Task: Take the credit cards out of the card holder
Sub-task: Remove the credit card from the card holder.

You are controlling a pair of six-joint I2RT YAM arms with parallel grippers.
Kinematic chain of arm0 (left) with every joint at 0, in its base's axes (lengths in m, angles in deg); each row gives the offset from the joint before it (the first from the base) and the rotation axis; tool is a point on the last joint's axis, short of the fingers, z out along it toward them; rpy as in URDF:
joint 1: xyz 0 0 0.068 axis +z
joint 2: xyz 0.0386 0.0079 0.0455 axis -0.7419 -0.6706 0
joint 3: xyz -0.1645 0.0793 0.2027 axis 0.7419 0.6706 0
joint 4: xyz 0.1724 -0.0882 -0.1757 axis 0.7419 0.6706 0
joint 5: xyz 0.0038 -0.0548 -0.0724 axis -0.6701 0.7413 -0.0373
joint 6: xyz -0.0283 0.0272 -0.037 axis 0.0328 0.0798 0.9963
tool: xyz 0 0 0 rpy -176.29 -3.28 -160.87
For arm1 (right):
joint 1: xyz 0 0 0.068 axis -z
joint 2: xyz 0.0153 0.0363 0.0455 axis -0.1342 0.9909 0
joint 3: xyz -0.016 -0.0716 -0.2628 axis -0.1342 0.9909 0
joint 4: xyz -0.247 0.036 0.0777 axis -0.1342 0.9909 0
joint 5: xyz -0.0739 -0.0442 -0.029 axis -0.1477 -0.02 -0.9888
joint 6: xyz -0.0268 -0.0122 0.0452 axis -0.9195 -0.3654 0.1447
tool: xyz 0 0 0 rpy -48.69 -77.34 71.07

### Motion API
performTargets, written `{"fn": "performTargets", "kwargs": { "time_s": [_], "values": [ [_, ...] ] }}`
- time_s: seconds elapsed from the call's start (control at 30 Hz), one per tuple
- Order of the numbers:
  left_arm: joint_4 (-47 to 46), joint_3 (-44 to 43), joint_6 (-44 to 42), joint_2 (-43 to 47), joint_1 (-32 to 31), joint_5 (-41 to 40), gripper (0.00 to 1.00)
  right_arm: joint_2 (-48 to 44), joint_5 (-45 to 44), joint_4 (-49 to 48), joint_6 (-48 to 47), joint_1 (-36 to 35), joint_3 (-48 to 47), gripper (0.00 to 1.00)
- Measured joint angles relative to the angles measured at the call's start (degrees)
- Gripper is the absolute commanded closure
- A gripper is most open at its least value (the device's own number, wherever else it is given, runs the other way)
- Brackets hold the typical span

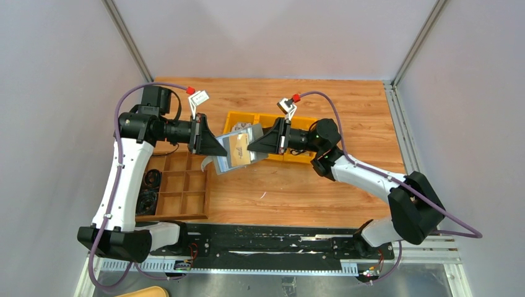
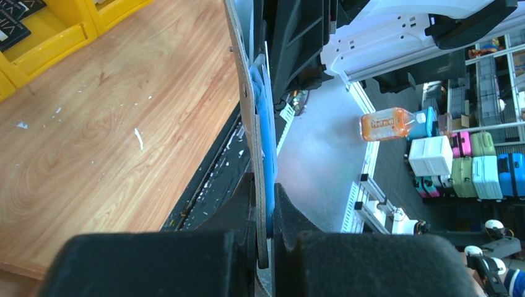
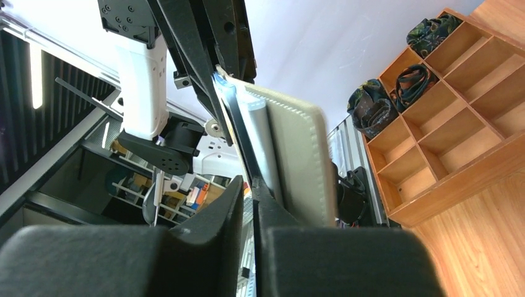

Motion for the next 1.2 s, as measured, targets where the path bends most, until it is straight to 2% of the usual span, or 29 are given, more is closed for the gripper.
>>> {"fn": "performTargets", "kwargs": {
  "time_s": [0.07, 0.13, 0.27, 0.3, 0.4, 0.57, 0.83, 1.0, 1.1, 1.2],
  "values": [
    [-0.04, 0.0, 0.13, 0.0, 0.04, -0.07, 1.0, 0.02, 0.02, 0.11, 0.04, -0.11, -0.02, 0.69],
    [-0.04, 0.0, 0.24, 0.0, 0.04, -0.26, 1.0, 0.02, 0.04, -0.04, -0.04, -0.55, -0.17, 0.65],
    [-0.04, -0.02, 0.44, 0.0, 0.07, -0.48, 1.0, 0.42, 0.04, -1.16, 0.35, -1.27, -0.39, 0.64],
    [-0.04, -0.02, 0.46, 0.0, 0.07, -0.5, 1.0, 0.7, 0.04, -1.81, 0.68, -1.44, -0.46, 0.66],
    [-0.04, -0.07, 0.55, 0.0, 0.07, -0.63, 1.0, 2.16, 0.07, -4.5, 2.05, -1.77, -0.55, 0.81],
    [0.02, -0.17, 0.57, 0.0, 0.15, -0.83, 1.0, 4.98, 0.35, -8.09, 5.35, -1.9, -1.14, 0.99],
    [0.11, -1.05, 0.59, 0.0, 0.46, -0.85, 1.0, 3.85, 0.66, -10.05, 6.62, -0.15, -0.02, 1.0],
    [0.09, -1.07, 0.35, 0.0, 1.18, -2.14, 1.0, -2.4, 1.49, -8.28, 6.4, 6.93, 4.09, 1.0],
    [0.11, -1.14, -0.17, -0.11, 1.25, -4.31, 1.0, -7.28, 2.01, -3.72, 4.85, 12.11, 5.77, 1.0],
    [0.07, -1.27, -0.96, -0.39, 1.27, -6.97, 1.0, -12.96, 2.16, 5.68, -0.04, 17.79, 7.17, 1.0]
  ]
}}
